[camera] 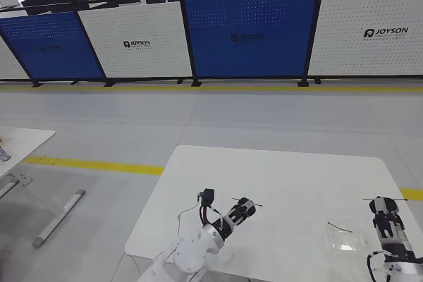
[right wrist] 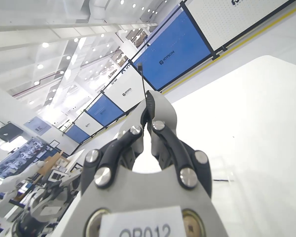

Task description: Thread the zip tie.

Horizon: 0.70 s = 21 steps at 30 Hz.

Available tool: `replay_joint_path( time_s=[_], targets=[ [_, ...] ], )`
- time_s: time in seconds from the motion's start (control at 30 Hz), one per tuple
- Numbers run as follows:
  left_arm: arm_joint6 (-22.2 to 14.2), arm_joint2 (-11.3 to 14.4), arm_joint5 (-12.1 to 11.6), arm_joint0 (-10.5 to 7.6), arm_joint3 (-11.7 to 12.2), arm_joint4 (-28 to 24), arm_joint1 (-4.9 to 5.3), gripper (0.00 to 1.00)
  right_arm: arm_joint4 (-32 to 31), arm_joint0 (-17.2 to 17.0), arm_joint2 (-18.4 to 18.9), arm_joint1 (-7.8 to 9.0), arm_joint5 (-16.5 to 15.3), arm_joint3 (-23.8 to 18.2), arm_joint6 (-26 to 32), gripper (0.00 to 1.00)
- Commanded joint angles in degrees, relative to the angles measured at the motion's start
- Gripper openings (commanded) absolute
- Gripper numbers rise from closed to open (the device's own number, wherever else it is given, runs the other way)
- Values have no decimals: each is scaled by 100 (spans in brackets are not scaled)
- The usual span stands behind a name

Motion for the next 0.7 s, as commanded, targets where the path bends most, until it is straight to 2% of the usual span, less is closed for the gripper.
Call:
replay_joint_path(
  time_s=[0.0,0.27,0.33,0.5,0.57,0.67],
  targets=[
    [1,208,117,-121,94,87,-33,0,0,0,0,0,0,0,0,0],
    [0,235,132,-148,117,71,-40,0,0,0,0,0,0,0,0,0],
    [-58,188,66,-146,97,-49,-35,0,0,0,0,0,0,0,0,0],
    [-687,-403,-273,-55,150,-473,82,0,0,0,0,0,0,0,0,0],
    [-973,-666,-475,22,190,-737,132,0,0,0,0,0,0,0,0,0],
    [-994,-890,-637,174,223,-974,167,0,0,0,0,0,0,0,0,0]
  ],
)
